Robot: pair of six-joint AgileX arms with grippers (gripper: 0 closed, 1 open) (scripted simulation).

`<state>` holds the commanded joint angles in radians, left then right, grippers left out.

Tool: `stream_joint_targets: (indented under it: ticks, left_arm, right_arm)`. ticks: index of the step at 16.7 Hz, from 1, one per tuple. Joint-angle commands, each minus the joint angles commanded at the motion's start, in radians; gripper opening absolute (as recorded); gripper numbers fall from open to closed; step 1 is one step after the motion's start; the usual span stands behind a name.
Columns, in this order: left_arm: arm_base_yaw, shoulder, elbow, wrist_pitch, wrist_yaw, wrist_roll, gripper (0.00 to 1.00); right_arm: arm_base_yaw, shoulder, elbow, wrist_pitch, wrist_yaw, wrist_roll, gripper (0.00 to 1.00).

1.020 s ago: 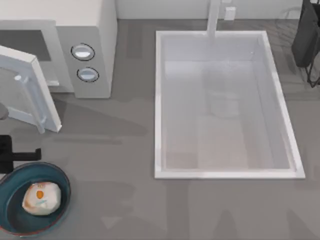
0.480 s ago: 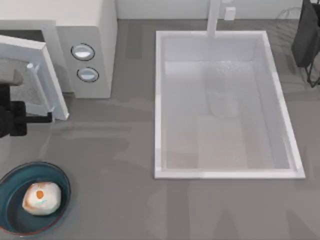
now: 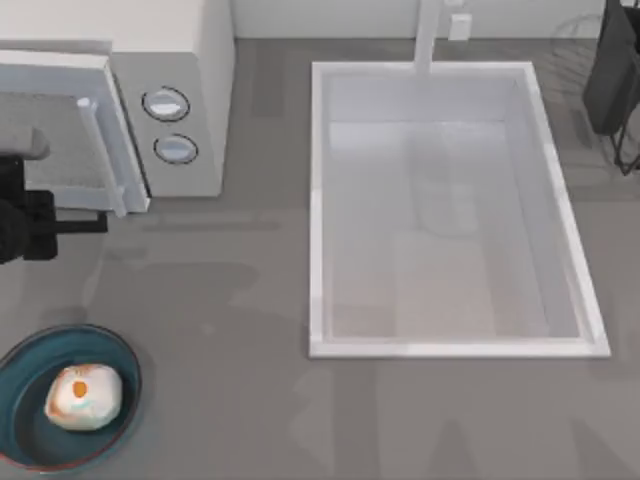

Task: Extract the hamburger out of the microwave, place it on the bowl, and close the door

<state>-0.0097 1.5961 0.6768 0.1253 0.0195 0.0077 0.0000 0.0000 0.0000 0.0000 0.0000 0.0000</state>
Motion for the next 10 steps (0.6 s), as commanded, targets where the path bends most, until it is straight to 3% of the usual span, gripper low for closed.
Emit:
stream_joint_targets:
  ticks: [6,10]
  left_arm:
    - [-0.005,0.263,0.29,-0.02,0.0,-0.001,0.0]
    - [-0.007,0.328,0.359,-0.028,-0.001,-0.002,0.0]
  right_arm:
    - [0.0,0.0,0.0,0.0,0.0,0.0,1.0]
    - [0.0,0.0,0.0,0.0,0.0,0.0,1.0]
